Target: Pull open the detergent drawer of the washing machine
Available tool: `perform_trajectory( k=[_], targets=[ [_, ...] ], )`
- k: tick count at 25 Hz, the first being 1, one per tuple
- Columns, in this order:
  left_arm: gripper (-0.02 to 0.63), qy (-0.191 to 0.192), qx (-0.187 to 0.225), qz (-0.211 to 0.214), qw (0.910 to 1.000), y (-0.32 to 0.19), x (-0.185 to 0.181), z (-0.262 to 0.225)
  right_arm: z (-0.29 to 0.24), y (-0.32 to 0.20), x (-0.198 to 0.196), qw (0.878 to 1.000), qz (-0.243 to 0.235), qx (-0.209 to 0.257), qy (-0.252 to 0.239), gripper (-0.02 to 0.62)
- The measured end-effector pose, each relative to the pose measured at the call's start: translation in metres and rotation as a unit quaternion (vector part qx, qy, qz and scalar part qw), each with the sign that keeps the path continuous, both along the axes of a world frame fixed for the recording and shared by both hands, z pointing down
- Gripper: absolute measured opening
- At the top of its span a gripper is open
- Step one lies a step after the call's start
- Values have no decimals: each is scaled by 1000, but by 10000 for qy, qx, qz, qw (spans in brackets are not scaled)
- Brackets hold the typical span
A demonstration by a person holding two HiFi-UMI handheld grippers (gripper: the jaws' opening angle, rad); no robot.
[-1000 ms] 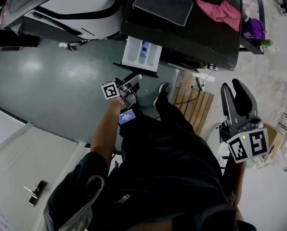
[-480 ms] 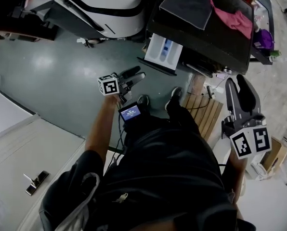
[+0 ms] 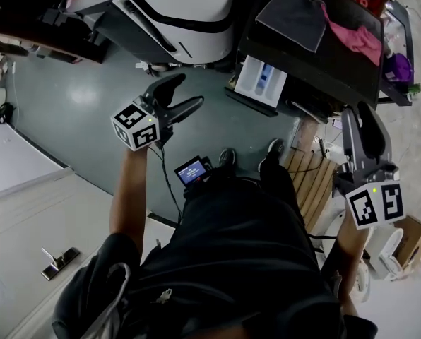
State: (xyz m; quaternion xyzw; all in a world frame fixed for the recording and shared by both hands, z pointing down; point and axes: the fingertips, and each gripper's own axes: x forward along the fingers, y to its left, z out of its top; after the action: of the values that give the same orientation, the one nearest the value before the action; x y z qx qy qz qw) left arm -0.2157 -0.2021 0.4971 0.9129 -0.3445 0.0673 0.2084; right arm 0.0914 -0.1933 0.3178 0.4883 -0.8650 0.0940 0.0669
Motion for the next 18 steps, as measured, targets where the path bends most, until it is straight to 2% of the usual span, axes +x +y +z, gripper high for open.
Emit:
perform_trajectory(
  k=[5,10,14,18],
  targets=[
    [396,-210,784,-231,9964,5,-10,-90,-9,16,-7,9996,125,195,-135,121],
    [396,-465,1497,-486,9864,13,-12,-155,-19,37,-12,9993,156,341,-91,121],
    [396,-747,2001,-603,9751,24,-8,-193,-26,50,-12,9987,237,435,-87,121],
    [390,-1163,2478,-517,9604,36,5,-215,-32,59,-15,9980,239,586,-34,121]
  ],
)
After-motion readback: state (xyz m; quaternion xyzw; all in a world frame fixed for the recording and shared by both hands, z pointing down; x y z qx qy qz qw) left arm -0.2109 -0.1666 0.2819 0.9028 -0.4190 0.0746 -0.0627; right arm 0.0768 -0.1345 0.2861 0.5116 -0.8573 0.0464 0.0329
